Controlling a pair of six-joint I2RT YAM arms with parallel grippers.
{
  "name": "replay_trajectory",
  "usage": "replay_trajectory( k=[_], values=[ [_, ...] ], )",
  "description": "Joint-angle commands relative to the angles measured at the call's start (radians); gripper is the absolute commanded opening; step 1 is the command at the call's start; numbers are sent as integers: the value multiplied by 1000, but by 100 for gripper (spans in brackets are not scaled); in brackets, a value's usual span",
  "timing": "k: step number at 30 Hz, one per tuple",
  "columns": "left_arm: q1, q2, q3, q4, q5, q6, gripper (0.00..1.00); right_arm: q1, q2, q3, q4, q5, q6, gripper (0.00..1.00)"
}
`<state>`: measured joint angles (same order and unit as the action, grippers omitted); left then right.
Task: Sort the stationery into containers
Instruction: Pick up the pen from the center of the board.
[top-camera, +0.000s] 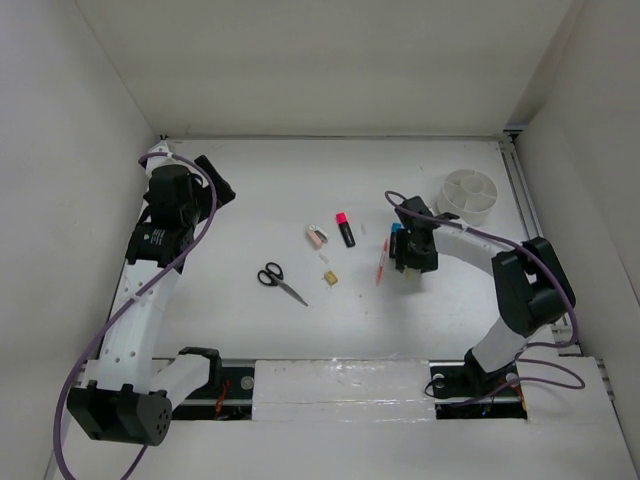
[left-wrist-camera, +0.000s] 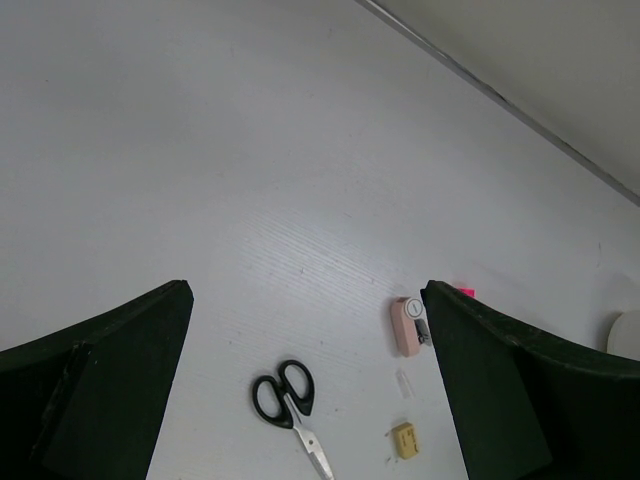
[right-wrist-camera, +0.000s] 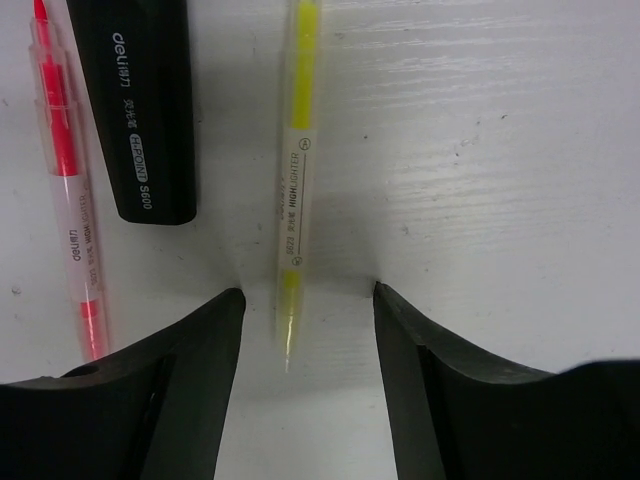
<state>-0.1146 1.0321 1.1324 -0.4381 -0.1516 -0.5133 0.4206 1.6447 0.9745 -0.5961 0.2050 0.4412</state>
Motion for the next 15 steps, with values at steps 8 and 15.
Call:
replay_trajectory(
  k=[8,15],
  values=[
    [-8,-21,24,19,-20,10,100,10,76,53,-16,-7,14,40],
    [-8,-12,24,19,-20,10,100,-8,76,53,-16,-41,-7,23]
  ],
)
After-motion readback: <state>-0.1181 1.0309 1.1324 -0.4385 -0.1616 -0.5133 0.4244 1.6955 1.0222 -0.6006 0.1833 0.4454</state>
